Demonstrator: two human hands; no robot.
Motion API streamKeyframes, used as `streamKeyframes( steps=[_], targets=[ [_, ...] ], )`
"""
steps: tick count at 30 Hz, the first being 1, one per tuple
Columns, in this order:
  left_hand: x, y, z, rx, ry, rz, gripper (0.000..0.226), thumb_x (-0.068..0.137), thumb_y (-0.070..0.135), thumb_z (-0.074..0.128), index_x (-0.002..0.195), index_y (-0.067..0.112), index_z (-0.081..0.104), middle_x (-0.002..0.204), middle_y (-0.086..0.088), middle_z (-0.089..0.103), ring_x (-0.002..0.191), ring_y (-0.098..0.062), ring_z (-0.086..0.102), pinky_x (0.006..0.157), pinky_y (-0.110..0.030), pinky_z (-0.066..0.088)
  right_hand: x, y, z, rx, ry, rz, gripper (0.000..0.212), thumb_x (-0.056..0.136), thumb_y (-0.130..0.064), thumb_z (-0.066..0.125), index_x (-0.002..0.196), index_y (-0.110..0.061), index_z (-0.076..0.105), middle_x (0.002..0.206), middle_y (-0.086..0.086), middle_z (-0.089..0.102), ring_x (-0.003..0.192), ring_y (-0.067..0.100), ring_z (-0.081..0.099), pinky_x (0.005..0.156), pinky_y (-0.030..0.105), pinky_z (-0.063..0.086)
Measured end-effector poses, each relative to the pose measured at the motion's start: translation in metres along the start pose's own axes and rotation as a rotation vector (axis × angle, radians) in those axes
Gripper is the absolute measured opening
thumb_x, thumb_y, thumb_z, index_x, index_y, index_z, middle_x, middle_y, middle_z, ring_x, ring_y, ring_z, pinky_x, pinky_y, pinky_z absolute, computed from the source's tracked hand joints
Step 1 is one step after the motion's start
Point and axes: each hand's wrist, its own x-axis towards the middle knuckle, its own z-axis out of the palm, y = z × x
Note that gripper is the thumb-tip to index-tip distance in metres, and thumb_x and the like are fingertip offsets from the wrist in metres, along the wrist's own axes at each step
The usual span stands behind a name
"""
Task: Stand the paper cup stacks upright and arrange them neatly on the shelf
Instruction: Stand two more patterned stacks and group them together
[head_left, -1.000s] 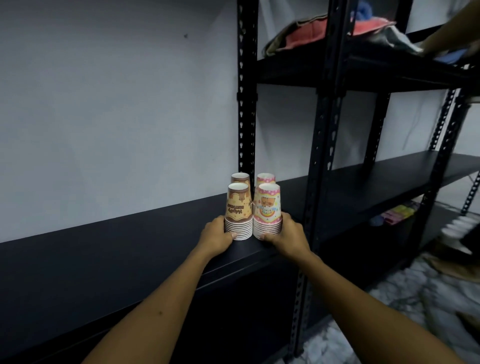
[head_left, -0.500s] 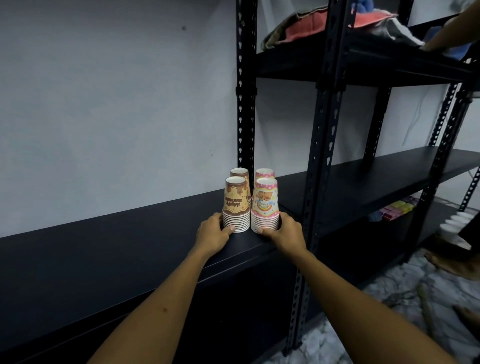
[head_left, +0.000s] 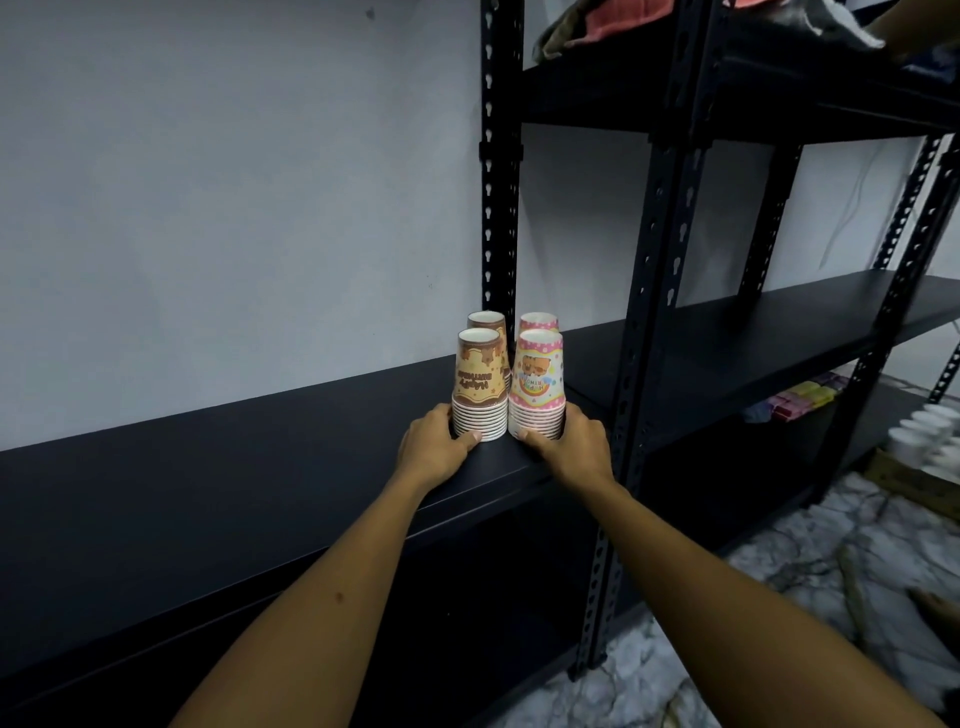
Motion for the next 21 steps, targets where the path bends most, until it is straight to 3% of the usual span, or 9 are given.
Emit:
streamKeyframes(
  steps=[9,13,17,19,21],
  targets=[
    [-0.001,0.001,-0.001,0.043,0.000,-0.010,0.055,0.086,0.037,0.065,0.134,0.016,0.048,0.135,-0.003,0.057,0.123,-0.024,0.053,0.096,-0.037,0.044,-0.004,-0.003,-0.001,-0.032,-0.010,0.006,0.074,0.072,-0.058,0.073,0.128,-0.012,0.054,0.120,0.007,0.064,0.116,0.029,0.054,0.092,0.041,0.051],
    [-0.003,0.003,-0.002,0.029,0.028,-0.014,0.055,0.084,0.035,0.068,0.131,0.013,0.050,0.132,-0.005,0.059,0.119,-0.024,0.056,0.091,-0.033,0.044,-0.005,-0.006,-0.003,-0.047,-0.022,0.008,0.070,0.074,-0.051,0.075,0.127,-0.011,0.053,0.122,0.009,0.063,0.117,0.029,0.052,0.093,0.038,0.049],
    [-0.008,0.003,-0.004,0.032,0.083,-0.017,0.064,0.085,0.028,0.069,0.140,0.008,0.042,0.137,-0.010,0.054,0.123,-0.027,0.053,0.097,-0.035,0.045,-0.008,-0.006,0.000,-0.056,-0.020,0.034,0.065,0.074,-0.042,0.078,0.119,-0.006,0.049,0.121,0.014,0.060,0.120,0.033,0.047,0.094,0.041,0.047],
    [-0.011,0.001,-0.006,0.076,0.084,-0.026,0.066,0.087,0.026,0.066,0.144,0.006,0.037,0.140,-0.013,0.051,0.125,-0.029,0.051,0.099,-0.037,0.044,-0.012,-0.007,0.002,-0.071,-0.003,0.048,0.064,0.077,-0.038,0.077,0.120,-0.002,0.047,0.128,0.018,0.052,0.125,0.037,0.041,0.099,0.043,0.042],
    [-0.016,0.000,-0.009,0.113,0.076,-0.026,0.063,0.090,0.024,0.062,0.144,0.005,0.036,0.139,-0.014,0.050,0.125,-0.030,0.050,0.097,-0.036,0.043,-0.019,-0.009,0.003,-0.109,0.001,0.063,0.070,0.080,-0.037,0.075,0.129,0.002,0.043,0.146,0.024,0.034,0.136,0.040,0.028,0.107,0.045,0.034]
  ],
)
